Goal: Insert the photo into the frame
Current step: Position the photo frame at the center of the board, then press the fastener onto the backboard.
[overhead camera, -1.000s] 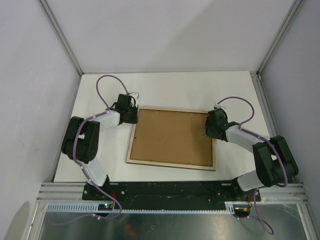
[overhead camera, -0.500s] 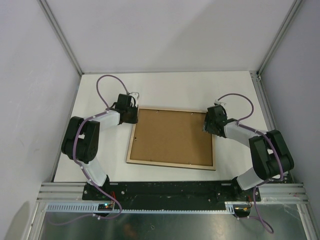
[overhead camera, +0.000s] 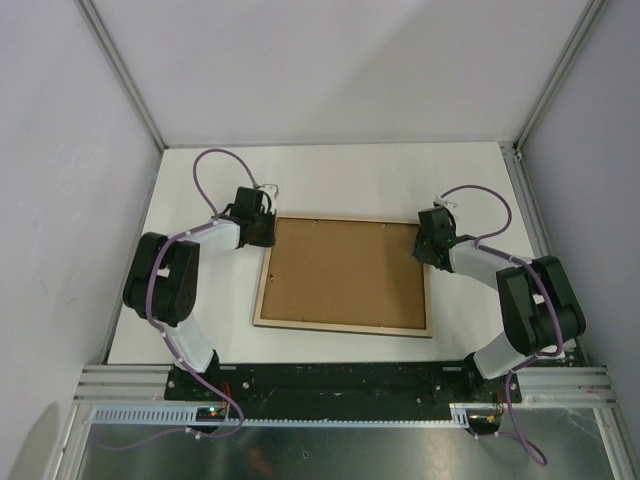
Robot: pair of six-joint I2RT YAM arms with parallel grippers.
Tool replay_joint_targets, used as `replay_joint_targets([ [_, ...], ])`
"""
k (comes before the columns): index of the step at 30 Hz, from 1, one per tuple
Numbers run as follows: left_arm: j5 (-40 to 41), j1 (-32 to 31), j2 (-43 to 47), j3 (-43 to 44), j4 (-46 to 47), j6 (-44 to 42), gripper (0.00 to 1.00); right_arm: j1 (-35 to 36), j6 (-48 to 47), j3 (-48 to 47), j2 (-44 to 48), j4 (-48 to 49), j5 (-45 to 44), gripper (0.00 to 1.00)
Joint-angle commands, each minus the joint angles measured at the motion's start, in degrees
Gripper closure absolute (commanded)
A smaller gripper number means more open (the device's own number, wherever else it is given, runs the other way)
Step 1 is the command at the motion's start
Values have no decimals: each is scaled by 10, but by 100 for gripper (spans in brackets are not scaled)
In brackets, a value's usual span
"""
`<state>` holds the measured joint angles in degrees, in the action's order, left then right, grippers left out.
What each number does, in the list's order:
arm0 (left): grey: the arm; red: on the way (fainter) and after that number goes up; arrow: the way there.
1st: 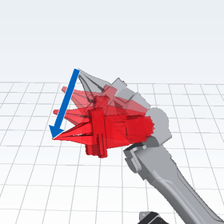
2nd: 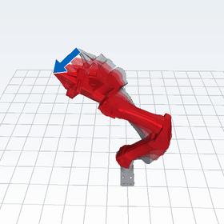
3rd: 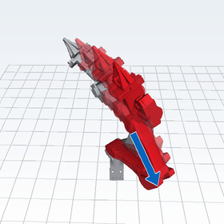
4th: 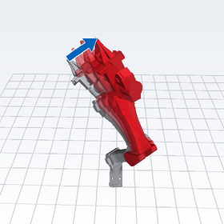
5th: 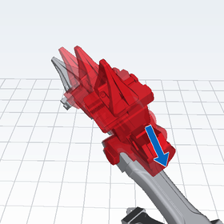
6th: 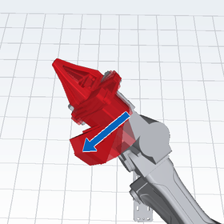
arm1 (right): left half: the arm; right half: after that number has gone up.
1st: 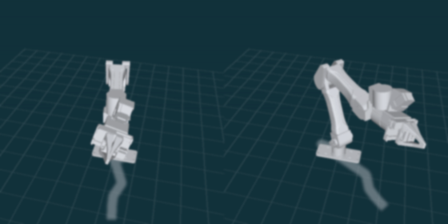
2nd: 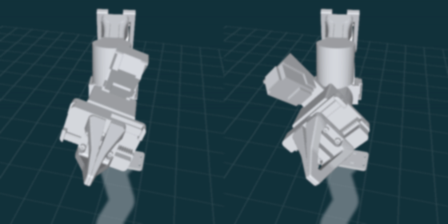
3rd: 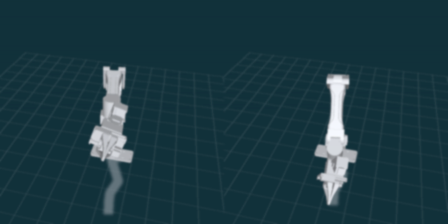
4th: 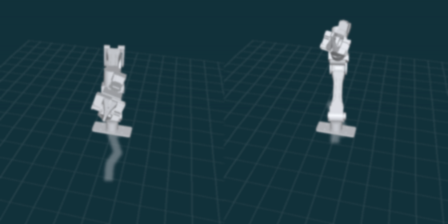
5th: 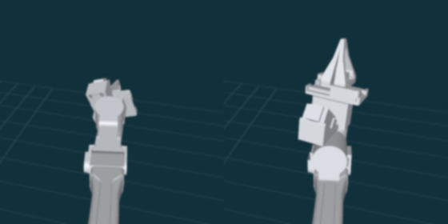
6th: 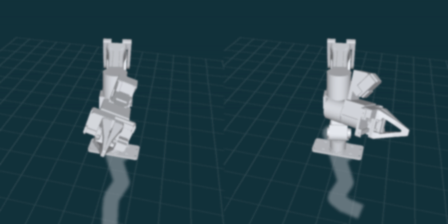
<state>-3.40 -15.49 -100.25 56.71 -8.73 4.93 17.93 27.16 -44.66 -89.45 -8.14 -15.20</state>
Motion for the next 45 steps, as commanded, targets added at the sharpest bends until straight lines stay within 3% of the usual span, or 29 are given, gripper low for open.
replay_joint_targets([
  [1,-1,1,-15,7,-33,-31,100,-14,4,5,-24,-35,0,75],
  [4,0,1,-14,8,-33,-30,100,-19,9,5,-20,-38,7,86],
  [9,-1,1,-12,8,-34,-22,100,-25,13,5,-14,-36,26,97],
  [15,-4,1,-6,7,-35,-6,100,-25,17,5,-12,-34,42,100],
  [17,-4,1,-6,6,-36,-3,100,-26,18,5,-7,-35,44,94],
  [19,-4,1,-6,6,-36,-2,100,-26,18,5,-2,-35,45,78],
  [21,-5,1,-5,6,-36,-1,100,-26,18,5,2,-34,45,67],
  [29,-9,1,-5,5,-37,1,100,-24,15,5,0,-34,54,56],
  [35,-11,1,-4,5,-37,4,100,-22,14,5,-3,-36,56,62],
  [45,-15,0,-1,6,-38,13,100,-21,11,5,-8,-41,55,91],
])
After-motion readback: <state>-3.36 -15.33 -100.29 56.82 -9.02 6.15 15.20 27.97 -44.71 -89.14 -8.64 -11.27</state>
